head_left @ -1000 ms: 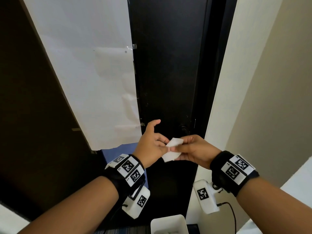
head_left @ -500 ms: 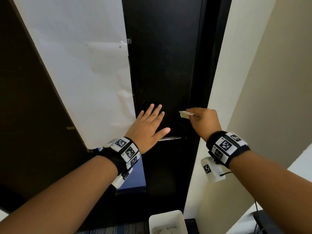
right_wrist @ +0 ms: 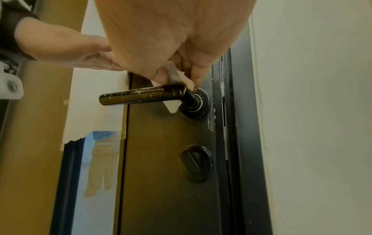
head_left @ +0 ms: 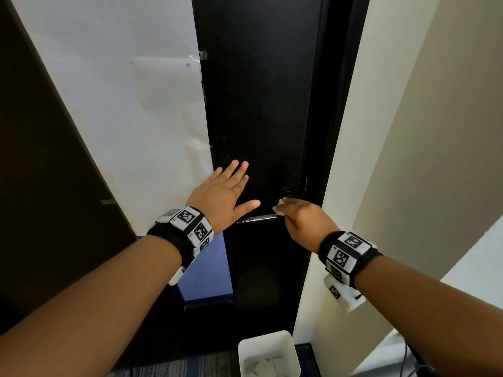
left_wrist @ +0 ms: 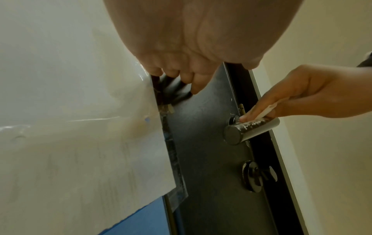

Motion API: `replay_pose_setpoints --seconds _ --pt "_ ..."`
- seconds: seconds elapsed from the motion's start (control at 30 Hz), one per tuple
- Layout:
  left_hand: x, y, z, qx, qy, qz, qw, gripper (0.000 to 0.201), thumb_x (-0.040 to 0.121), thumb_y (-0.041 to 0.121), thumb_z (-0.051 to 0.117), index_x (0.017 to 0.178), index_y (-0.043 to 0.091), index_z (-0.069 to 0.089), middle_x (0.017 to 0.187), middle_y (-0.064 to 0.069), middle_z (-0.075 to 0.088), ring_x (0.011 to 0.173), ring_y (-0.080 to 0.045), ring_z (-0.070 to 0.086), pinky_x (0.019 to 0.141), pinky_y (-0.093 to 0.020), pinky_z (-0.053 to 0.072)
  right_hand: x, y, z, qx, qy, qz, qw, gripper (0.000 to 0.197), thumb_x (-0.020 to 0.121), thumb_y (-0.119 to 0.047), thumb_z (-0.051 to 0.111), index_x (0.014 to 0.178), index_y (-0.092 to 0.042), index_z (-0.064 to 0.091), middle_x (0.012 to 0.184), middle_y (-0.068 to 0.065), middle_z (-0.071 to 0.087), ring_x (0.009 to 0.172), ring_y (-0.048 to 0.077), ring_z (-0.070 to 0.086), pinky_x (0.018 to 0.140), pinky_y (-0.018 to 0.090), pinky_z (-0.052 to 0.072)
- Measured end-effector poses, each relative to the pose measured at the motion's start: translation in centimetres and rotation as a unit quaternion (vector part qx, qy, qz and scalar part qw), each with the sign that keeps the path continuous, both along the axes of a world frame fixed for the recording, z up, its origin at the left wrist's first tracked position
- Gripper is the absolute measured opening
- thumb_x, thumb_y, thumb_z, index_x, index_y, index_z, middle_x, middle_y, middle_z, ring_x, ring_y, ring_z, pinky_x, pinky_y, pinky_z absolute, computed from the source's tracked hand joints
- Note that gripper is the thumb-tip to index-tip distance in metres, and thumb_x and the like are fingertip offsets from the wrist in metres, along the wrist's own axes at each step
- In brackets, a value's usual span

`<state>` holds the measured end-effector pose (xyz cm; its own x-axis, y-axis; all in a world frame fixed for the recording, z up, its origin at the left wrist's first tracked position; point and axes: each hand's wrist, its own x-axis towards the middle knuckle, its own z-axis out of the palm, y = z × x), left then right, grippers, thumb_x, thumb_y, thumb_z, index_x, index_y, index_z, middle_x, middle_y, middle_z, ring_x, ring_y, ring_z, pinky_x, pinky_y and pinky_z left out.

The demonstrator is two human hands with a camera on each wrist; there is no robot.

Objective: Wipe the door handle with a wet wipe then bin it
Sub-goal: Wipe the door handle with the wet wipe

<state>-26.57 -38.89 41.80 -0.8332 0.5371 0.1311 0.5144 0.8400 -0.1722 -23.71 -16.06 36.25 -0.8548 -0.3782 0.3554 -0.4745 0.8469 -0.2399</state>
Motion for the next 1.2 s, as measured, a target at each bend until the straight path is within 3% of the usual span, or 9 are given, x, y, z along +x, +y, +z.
replay_pose_setpoints --seconds 0.13,0.23,0.47,0.63,0.9,1.2 --pt "-0.1 -0.2 0.3 0.007 -0.013 -0.005 1.0 0.094 0.08 0.072 -0.008 0.15 0.014 0.015 0.161 0.0 -0.007 0.147 -0.014 -0.011 0.121 -0.037 0.003 0.6 -1.4 -0.2 -0.009 -0.007 -0.032 0.999 0.031 0.094 -0.009 0.047 0.121 -0.009 0.063 0.124 0.016 0.063 0.121 0.029 0.056 0.101 0.036 0.048" --pt "0.0 -0.1 0.7 0.012 -0.029 -0.005 0.999 0.088 0.082 0.069 -0.003 0.151 0.016 0.014 0.161 0.001 -0.007 0.147 -0.013 -0.011 0.121 -0.035 0.0 1.0 -2.6 -0.2 -0.011 0.006 -0.054 0.998 0.027 0.091 -0.009 0.047 0.112 -0.01 0.065 0.106 0.011 0.067 0.096 0.028 0.065 0.081 0.036 0.055" --pt "0.0 -0.3 1.3 0.045 -0.066 -0.006 0.997 0.084 0.084 0.069 0.001 0.15 0.021 0.017 0.161 0.002 -0.004 0.147 -0.011 -0.01 0.121 -0.034 0.0 1.3 -6.7 0.4 -0.005 -0.014 -0.034 0.999 0.019 0.091 -0.007 0.046 0.101 -0.006 0.063 0.091 0.011 0.065 0.079 0.027 0.062 0.066 0.033 0.052" --pt "0.2 -0.4 1.3 0.067 -0.068 -0.01 0.995 0.072 0.092 0.061 0.009 0.15 0.02 0.02 0.161 0.003 -0.002 0.147 -0.01 -0.009 0.121 -0.034 0.0 1.0 -8.7 0.4 0.004 -0.022 -0.008 1.0 0.018 0.089 -0.004 0.047 0.099 -0.004 0.063 0.086 0.013 0.065 0.075 0.026 0.062 0.064 0.033 0.053" --pt "0.2 -0.2 1.0 0.069 -0.063 -0.012 0.996 0.081 0.085 0.066 0.003 0.15 0.02 0.02 0.161 0.003 0.0 0.147 -0.011 -0.009 0.12 -0.034 -0.001 0.5 -9.1 0.3 0.036 -0.023 0.041 0.998 0.022 0.087 -0.003 0.051 0.105 -0.005 0.062 0.091 0.014 0.066 0.078 0.026 0.062 0.071 0.039 0.056" --pt "0.3 -0.2 1.2 0.062 -0.064 -0.004 0.996 0.082 0.085 0.066 0.004 0.15 0.02 0.019 0.161 0.003 0.001 0.147 -0.011 -0.009 0.119 -0.032 -0.002 1.4 -9.5 2.2 0.22 0.019 0.114 0.969 0.024 0.091 -0.008 0.047 0.111 -0.001 0.058 0.108 0.016 0.062 0.09 0.027 0.058 0.071 0.035 0.05"
